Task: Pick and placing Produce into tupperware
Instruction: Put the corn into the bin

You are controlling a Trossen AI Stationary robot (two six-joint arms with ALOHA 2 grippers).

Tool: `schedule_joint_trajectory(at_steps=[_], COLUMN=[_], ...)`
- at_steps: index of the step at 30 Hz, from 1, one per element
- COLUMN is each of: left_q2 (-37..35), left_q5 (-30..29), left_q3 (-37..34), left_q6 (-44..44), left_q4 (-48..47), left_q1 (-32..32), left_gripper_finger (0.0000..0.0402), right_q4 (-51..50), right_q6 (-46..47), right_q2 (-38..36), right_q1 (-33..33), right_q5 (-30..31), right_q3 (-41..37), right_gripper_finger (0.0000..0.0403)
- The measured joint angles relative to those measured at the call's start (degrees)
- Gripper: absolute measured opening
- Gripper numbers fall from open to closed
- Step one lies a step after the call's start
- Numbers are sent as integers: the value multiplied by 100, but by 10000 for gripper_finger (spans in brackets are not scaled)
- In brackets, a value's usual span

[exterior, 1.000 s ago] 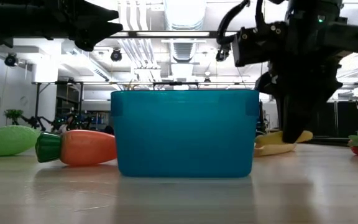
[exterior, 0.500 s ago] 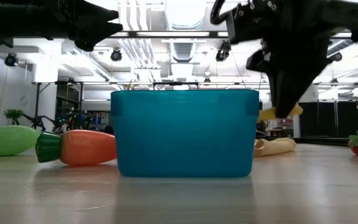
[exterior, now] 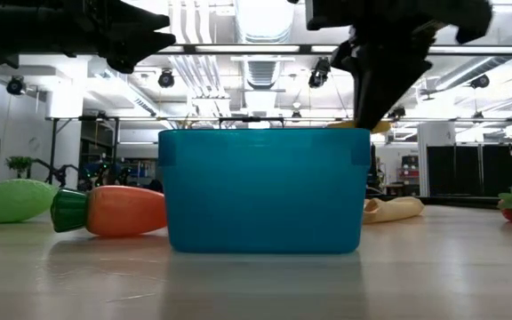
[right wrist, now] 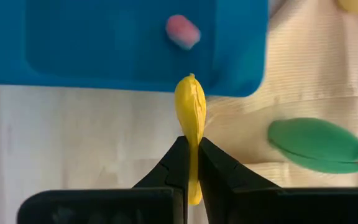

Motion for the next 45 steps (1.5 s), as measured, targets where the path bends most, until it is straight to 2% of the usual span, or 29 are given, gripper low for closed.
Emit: schedule_joint_trajectory(at_steps=[12,19,45], left_q2=[2,0,2], left_q5=[1,0,2], left_q3=[0,0,-2], left_q6=[-2,-2,-2], left_q4=[0,-7,-48], left_q1=[-2,0,-2], left_gripper_finger=[245,245,245], right_q4=[1203,2056,2050], right_q6=[-839,-1074,-1125], right_q2=[0,89,803], right_q1=[-426,-726,-1031], right_q5=[59,-551,-726], right_q3=[0,-100,-144], right_gripper_finger=[18,18,18])
